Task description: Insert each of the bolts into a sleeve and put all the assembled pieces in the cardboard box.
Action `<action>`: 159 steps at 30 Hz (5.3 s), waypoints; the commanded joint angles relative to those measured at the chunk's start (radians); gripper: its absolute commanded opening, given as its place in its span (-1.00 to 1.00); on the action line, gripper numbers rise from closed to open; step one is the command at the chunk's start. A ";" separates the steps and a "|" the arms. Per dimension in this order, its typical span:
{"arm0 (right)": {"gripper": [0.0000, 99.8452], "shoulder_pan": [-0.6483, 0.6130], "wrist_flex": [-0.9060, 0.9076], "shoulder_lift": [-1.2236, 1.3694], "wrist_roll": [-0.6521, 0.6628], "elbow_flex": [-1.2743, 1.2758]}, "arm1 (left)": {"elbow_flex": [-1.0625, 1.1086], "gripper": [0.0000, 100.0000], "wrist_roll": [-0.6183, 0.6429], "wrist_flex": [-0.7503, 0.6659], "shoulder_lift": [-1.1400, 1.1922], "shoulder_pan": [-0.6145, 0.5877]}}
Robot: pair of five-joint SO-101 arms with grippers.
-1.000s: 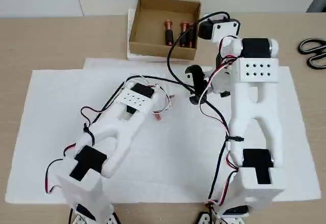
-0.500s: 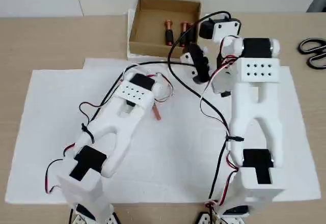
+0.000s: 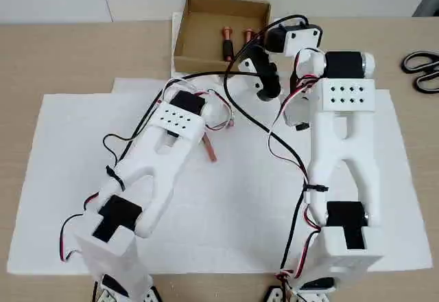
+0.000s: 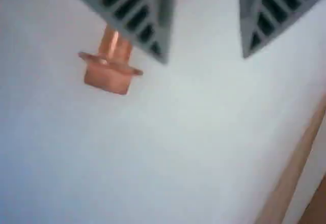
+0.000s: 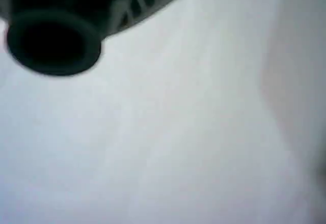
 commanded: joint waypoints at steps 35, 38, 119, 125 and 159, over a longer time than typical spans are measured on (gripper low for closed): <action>-0.99 0.183 0.004 -0.229 -0.014 -0.049 | -0.081 -0.60 -0.044 -0.069 0.141 -0.043; -0.99 0.182 0.004 -0.229 -0.014 -0.049 | -0.081 -0.60 -0.044 -0.069 0.140 -0.044; -0.99 0.182 -0.002 -0.236 -0.034 -0.049 | -0.437 -0.67 0.155 0.272 0.163 -0.061; -0.99 0.222 -0.002 -0.236 -0.034 -0.049 | -0.513 -0.57 0.169 0.258 0.229 -0.058; -0.99 0.394 -0.051 -0.234 -0.034 -0.049 | -1.056 -0.66 0.170 0.548 0.660 -0.055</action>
